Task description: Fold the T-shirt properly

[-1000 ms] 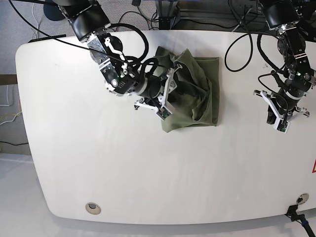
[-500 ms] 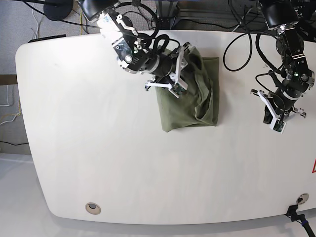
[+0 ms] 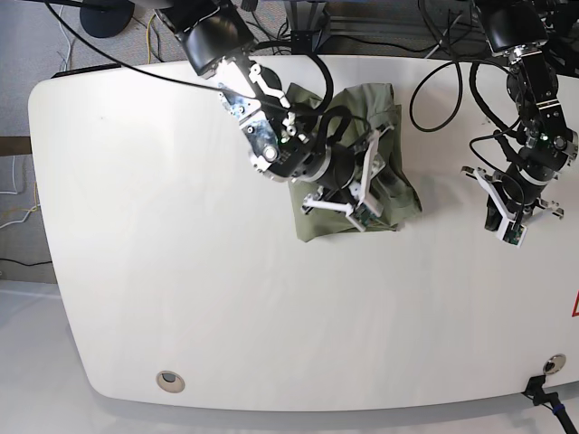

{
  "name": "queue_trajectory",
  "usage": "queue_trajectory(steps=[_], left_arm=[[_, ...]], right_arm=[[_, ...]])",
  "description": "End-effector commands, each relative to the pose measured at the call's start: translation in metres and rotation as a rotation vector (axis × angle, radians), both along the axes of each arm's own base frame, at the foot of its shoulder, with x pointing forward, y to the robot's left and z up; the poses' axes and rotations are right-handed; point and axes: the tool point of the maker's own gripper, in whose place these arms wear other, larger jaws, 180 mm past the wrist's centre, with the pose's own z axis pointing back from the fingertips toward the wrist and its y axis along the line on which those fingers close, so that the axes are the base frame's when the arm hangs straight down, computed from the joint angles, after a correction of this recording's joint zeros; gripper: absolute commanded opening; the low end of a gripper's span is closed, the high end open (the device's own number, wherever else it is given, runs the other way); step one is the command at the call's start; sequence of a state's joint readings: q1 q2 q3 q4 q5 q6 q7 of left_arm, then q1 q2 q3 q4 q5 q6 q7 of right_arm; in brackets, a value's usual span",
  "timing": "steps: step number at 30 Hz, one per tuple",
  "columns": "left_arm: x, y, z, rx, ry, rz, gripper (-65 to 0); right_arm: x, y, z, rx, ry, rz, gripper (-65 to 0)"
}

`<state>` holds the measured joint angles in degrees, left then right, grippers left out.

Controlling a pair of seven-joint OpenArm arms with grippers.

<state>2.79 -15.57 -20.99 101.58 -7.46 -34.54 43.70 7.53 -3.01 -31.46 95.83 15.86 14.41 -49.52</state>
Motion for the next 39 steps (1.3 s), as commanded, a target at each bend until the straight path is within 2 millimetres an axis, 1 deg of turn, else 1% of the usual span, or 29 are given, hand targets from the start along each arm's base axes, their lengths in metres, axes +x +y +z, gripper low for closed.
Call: queue_trajectory(steps=[1,2,4,6,7,8,10,13,15,17,20,21,23,24,27,29,30,31,32,33,35,36,39], left_arm=[[0.015,0.0,0.043,0.011,-0.15,-0.018,-65.0],[0.016,0.003,0.047,0.013,-0.166,-0.01,-65.0],[0.016,0.005,0.051,0.012,-0.178,-0.006,-65.0],[0.016,0.001,0.056,0.017,-0.193,-0.017,-65.0],[0.016,-0.004,0.059,0.012,-0.202,-0.029,-65.0],[0.012,-0.015,0.054,-0.016,-0.192,-0.059,-65.0],[0.001,-0.036,0.042,-0.069,-0.16,-0.148,-65.0],[-0.013,-0.068,0.028,-0.125,-0.114,-0.239,-65.0],[-0.029,-0.093,0.008,-0.147,-0.049,-0.302,-65.0],[-0.04,-0.117,-0.005,-0.168,-0.003,-0.368,-65.0],[-0.052,-0.143,-0.019,-0.198,0.045,-0.431,-65.0],[-0.054,-0.152,-0.025,-0.216,0.062,-0.443,-65.0],[-0.058,-0.162,-0.042,-0.247,0.11,-0.45,-65.0],[-0.061,-0.165,-0.054,-0.259,0.146,-0.449,-65.0],[-0.055,-0.166,-0.079,-0.219,0.213,-0.456,-65.0],[-0.057,-0.165,-0.103,-0.197,0.282,-0.448,-65.0],[-0.054,-0.162,-0.111,-0.18,0.303,-0.444,-65.0],[-0.046,-0.157,-0.115,-0.165,0.311,-0.434,-65.0],[-0.041,-0.153,-0.121,-0.154,0.328,-0.424,-65.0],[-0.036,-0.148,-0.125,-0.147,0.34,-0.413,-65.0],[-0.026,-0.143,-0.128,-0.146,0.35,-0.398,-65.0],[-0.017,-0.141,-0.125,-0.148,0.337,-0.395,-65.0],[0.005,-0.141,-0.116,-0.176,0.276,-0.392,-65.0]], right_arm=[[0.02,-0.007,0.009,0.008,-0.032,-0.028,-44.6],[0.028,-0.012,0.008,-0.003,-0.035,-0.042,-44.6],[0.04,-0.026,0.001,-0.035,-0.034,-0.064,-44.6],[0.048,-0.032,0.0,-0.054,-0.043,-0.069,-44.0],[0.052,-0.042,-0.005,-0.071,-0.041,-0.084,-43.9],[0.057,-0.05,-0.006,-0.079,-0.039,-0.102,-43.9],[0.066,-0.058,-0.008,-0.074,-0.037,-0.132,-43.9],[0.078,-0.063,-0.012,-0.063,-0.046,-0.158,-43.9],[0.085,-0.073,-0.021,-0.092,-0.034,-0.169,-44.0],[0.089,-0.076,-0.028,-0.095,-0.028,-0.178,-44.3],[0.094,-0.077,-0.035,-0.066,-0.037,-0.201,-44.5],[0.094,-0.079,-0.041,-0.068,-0.029,-0.206,-44.5],[0.094,-0.081,-0.051,-0.069,-0.012,-0.216,-44.6],[0.093,-0.082,-0.056,-0.069,-0.003,-0.221,-44.6],[0.088,-0.085,-0.068,-0.058,0.009,-0.235,-44.6],[0.086,-0.096,-0.074,-0.064,0.002,-0.25,-44.6],[0.087,-0.1,-0.075,-0.065,0.003,-0.254,-44.6],[0.086,-0.104,-0.077,-0.072,0.003,-0.257,-44.6],[0.082,-0.108,-0.082,-0.08,0.012,-0.259,-44.6],[0.079,-0.113,-0.085,-0.09,0.016,-0.26,-44.6],[0.076,-0.122,-0.084,-0.102,0.002,-0.26,-44.6],[0.07,-0.125,-0.086,-0.105,0.004,-0.258,-44.6],[0.06,-0.132,-0.081,-0.092,-0.008,-0.272,-44.6]])
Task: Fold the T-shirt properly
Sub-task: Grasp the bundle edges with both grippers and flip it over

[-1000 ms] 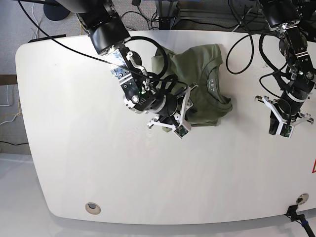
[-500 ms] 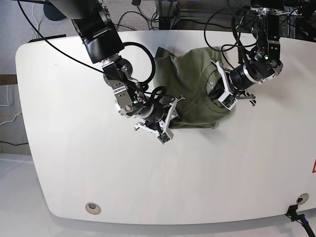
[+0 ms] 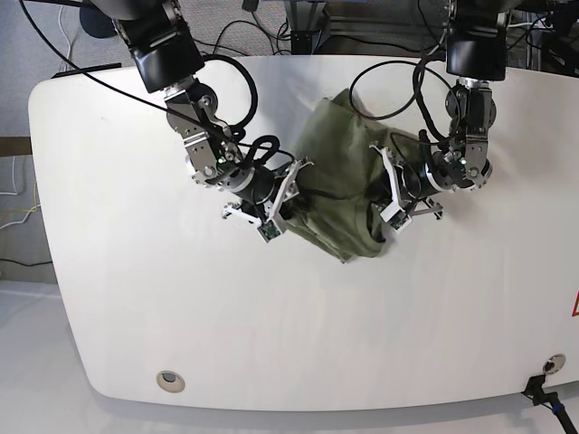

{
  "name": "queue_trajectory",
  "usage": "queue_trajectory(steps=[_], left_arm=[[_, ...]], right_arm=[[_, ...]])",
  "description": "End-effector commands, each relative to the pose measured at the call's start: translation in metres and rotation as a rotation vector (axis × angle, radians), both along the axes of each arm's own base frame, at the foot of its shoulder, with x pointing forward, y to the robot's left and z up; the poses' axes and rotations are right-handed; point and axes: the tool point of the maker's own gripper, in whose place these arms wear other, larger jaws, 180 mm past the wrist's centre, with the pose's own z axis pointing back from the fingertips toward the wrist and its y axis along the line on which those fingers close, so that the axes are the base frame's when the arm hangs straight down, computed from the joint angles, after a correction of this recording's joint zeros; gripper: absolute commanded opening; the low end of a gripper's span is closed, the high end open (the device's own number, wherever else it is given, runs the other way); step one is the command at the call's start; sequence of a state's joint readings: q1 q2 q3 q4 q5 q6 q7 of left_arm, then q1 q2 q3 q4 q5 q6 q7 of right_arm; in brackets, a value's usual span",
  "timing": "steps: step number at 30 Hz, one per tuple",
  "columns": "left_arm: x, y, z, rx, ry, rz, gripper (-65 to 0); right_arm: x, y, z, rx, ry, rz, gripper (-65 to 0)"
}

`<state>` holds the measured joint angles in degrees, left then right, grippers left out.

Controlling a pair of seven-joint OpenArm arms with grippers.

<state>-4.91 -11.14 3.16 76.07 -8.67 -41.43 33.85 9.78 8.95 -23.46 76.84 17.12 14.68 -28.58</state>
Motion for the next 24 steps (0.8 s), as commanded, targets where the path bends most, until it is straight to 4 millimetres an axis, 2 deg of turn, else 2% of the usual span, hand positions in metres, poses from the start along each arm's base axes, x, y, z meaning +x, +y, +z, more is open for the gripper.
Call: queue_trajectory(steps=[1,4,6,9,11,13,16,21,24], left_arm=[[0.017,0.024,0.001,0.077,-0.018,0.032,-65.0],[0.036,0.018,0.014,0.059,-0.069,0.019,-65.0],[0.052,0.012,0.037,0.054,-0.135,0.005,-65.0],[0.068,0.004,0.081,0.051,-0.267,-0.015,-65.0],[0.071,-0.002,0.106,0.049,-0.342,-0.033,-65.0],[0.069,-0.007,0.124,0.048,-0.399,-0.048,-65.0],[0.048,-0.014,0.121,0.044,-0.401,-0.069,-65.0],[-0.001,-0.024,0.086,0.025,-0.302,-0.087,-65.0],[-0.022,-0.037,0.069,-0.019,-0.244,-0.078,-65.0]], right_arm=[[-0.005,-0.009,0.003,-0.011,0.002,-0.011,-44.6],[-0.01,-0.017,0.006,0.0,-0.006,-0.043,-44.6],[-0.008,-0.018,0.012,0.002,-0.023,-0.043,-44.6],[-0.001,-0.029,0.038,-0.018,-0.062,-0.042,-44.6],[0.01,-0.028,0.065,-0.029,-0.116,-0.034,-44.6],[0.017,-0.024,0.083,-0.033,-0.145,-0.018,-44.6],[0.031,-0.006,0.1,0.003,-0.176,-0.015,-44.6],[0.048,0.012,0.086,0.056,-0.139,-0.034,-44.6],[0.053,0.011,0.067,0.071,-0.111,-0.057,-44.6]])
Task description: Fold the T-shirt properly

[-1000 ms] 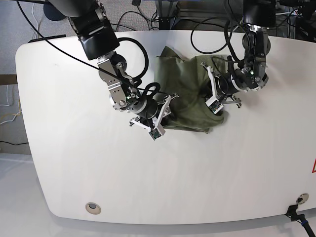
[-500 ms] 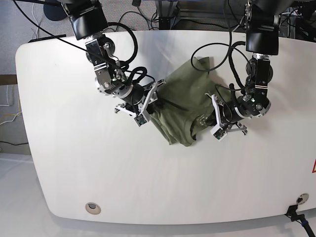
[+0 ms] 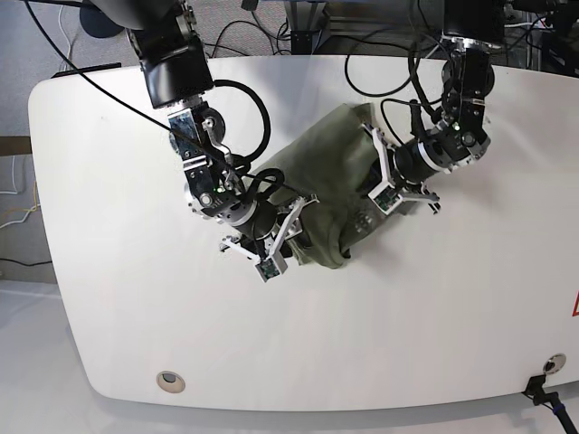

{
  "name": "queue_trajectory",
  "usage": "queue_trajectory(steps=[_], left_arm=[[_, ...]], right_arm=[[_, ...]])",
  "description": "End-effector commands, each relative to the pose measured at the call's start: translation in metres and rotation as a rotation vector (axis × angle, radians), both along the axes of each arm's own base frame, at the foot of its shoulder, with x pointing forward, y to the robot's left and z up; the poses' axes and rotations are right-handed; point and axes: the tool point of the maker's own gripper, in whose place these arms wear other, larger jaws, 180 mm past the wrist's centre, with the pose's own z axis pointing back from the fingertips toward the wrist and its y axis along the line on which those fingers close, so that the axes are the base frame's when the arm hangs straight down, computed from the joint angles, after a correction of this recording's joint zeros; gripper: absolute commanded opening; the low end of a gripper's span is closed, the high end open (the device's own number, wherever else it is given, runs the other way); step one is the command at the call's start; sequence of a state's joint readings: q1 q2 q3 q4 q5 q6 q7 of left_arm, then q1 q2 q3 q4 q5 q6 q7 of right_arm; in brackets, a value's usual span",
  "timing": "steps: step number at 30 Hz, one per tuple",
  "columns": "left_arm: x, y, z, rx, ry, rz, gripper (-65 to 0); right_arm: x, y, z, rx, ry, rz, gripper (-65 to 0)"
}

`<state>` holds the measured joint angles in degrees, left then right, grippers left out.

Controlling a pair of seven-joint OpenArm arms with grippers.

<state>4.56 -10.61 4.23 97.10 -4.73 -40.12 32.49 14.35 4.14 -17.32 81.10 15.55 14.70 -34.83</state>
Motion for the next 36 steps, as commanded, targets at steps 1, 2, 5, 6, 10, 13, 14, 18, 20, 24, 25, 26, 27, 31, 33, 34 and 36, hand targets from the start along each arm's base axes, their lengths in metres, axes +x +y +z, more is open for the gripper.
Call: queue_trajectory(steps=[1,2,5,6,10,13,14,18,20,24,25,26,27,31,33,34,36], left_arm=[[-0.002,-0.01,0.008,-0.051,-0.021,-0.002,-65.0],[-0.005,-0.009,0.004,-0.051,-0.009,0.0,-65.0],[-0.009,-0.008,-0.011,-0.046,0.037,0.004,-65.0],[-0.011,-0.006,-0.02,-0.045,0.064,0.011,-65.0],[0.012,0.007,-0.035,-0.028,0.102,0.038,-65.0],[0.029,0.026,-0.041,0.007,0.118,0.059,-65.0],[0.034,0.028,-0.04,0.009,0.115,0.063,-65.0],[0.048,0.029,-0.029,0.009,0.082,0.066,-65.0],[0.049,0.03,-0.027,0.008,0.075,0.067,-65.0],[0.056,0.023,0.003,0.002,-0.015,0.049,-65.0],[0.057,0.026,0.013,0.004,-0.048,0.051,-65.0],[0.058,0.034,0.023,0.011,-0.077,0.066,-65.0],[0.06,0.04,0.035,0.009,-0.113,0.086,-65.0],[0.07,0.072,0.069,-0.013,-0.219,0.25,-65.0],[0.071,0.086,0.081,-0.062,-0.286,0.33,-65.0],[0.069,0.092,0.083,-0.093,-0.318,0.365,-65.0],[0.061,0.1,0.086,-0.147,-0.38,0.407,-65.0]], right_arm=[[0.011,0.004,0.004,0.03,-0.025,-0.004,-44.6],[0.01,0.005,-0.002,0.029,-0.019,-0.002,-44.6],[0.005,0.004,-0.02,0.025,0.006,-0.004,-44.6],[0.002,0.002,-0.027,0.023,0.022,-0.009,-44.6],[-0.012,-0.015,-0.043,0.0,0.049,-0.022,-44.6],[-0.018,-0.018,-0.042,-0.005,0.039,-0.019,-44.6],[-0.023,-0.025,-0.044,-0.018,0.04,-0.019,-44.6],[-0.028,-0.027,-0.04,-0.02,0.027,-0.013,-44.6],[-0.028,-0.027,-0.04,-0.02,0.027,-0.013,-44.6],[-0.019,-0.022,-0.011,-0.004,-0.053,-0.004,-44.6],[-0.016,-0.027,0.001,-0.015,-0.092,0.0,-44.6],[-0.013,-0.03,0.012,-0.02,-0.123,0.002,-44.6],[-0.011,-0.031,0.023,-0.02,-0.156,0.004,-44.1],[-0.001,-0.067,0.048,-0.128,-0.265,-0.105,-44.0],[-0.002,-0.084,0.056,-0.183,-0.343,-0.153,-44.0],[-0.006,-0.095,0.058,-0.189,-0.375,-0.183,-44.0],[-0.015,-0.118,0.057,-0.183,-0.419,-0.249,-44.0]])
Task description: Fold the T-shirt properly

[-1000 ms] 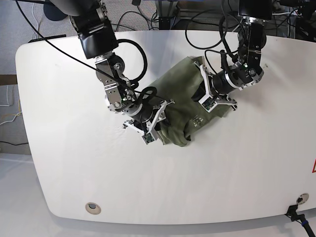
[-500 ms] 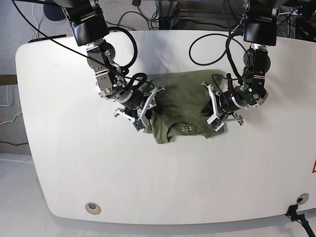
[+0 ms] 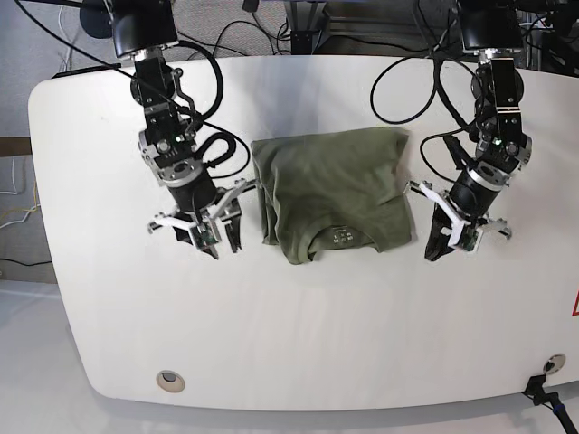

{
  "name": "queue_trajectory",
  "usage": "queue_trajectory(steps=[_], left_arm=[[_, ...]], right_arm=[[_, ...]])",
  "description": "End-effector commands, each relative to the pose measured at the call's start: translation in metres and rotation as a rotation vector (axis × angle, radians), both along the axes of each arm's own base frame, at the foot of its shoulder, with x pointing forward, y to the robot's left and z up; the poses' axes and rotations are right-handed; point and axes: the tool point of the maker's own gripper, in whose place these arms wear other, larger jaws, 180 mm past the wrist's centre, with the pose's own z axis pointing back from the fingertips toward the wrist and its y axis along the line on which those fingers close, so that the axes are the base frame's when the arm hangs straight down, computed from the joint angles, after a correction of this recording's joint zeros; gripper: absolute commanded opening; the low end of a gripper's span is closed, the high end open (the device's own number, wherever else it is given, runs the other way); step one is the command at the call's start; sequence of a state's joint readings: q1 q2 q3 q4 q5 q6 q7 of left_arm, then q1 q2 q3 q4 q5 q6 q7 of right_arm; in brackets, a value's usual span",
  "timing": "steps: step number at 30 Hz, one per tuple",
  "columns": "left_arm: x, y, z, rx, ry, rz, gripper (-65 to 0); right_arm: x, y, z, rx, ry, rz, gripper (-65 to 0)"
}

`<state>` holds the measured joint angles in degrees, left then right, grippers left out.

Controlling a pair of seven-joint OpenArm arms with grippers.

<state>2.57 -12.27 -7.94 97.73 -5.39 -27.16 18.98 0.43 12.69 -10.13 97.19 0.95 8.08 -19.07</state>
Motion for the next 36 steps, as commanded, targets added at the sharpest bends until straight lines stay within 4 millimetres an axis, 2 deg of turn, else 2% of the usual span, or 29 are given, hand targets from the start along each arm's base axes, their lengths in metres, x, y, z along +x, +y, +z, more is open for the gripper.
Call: queue_trajectory(steps=[1,4,8,12,17,21,24,30,32,34,35,36], left_arm=[[-0.008,0.01,0.011,-0.037,-0.089,0.036,-65.0],[-0.034,0.023,-0.003,-0.065,-0.097,0.087,-65.0],[-0.078,0.026,-0.023,-0.083,-0.038,0.115,-65.0],[-0.131,0.029,-0.041,-0.096,0.052,0.174,-65.0],[-0.206,0.018,-0.065,-0.123,0.217,0.225,-65.0],[-0.253,0.02,-0.082,-0.104,0.344,0.235,-65.0],[-0.288,0.03,-0.089,-0.077,0.431,0.264,-65.0],[-0.364,0.031,-0.099,-0.053,0.63,0.276,-65.0],[-0.387,0.03,-0.105,-0.054,0.694,0.283,-65.0],[-0.405,0.025,-0.12,-0.075,0.753,0.288,-65.0],[-0.415,0.022,-0.13,-0.088,0.788,0.288,-65.0],[-0.415,0.021,-0.139,-0.097,0.798,0.291,-65.0]], right_arm=[[-0.004,-0.021,0.015,0.025,-0.093,-0.046,-44.0],[-0.031,-0.051,0.001,0.051,-0.1,-0.127,-44.0],[-0.078,-0.061,-0.013,0.044,-0.045,-0.152,-44.0],[-0.133,-0.051,-0.031,0.06,0.057,-0.153,-44.1],[-0.203,-0.044,-0.047,0.06,0.202,-0.147,-44.5],[-0.257,-0.042,-0.061,0.061,0.317,-0.147,-44.5],[-0.302,-0.042,-0.069,0.058,0.414,-0.155,-44.5],[-0.384,-0.044,-0.081,0.042,0.626,-0.166,-44.5],[-0.402,-0.044,-0.087,0.037,0.677,-0.17,-44.5],[-0.424,-0.047,-0.102,0.028,0.745,-0.18,-44.5],[-0.428,-0.046,-0.113,0.03,0.762,-0.18,-44.5],[-0.429,-0.045,-0.123,0.033,0.772,-0.178,-44.5]])
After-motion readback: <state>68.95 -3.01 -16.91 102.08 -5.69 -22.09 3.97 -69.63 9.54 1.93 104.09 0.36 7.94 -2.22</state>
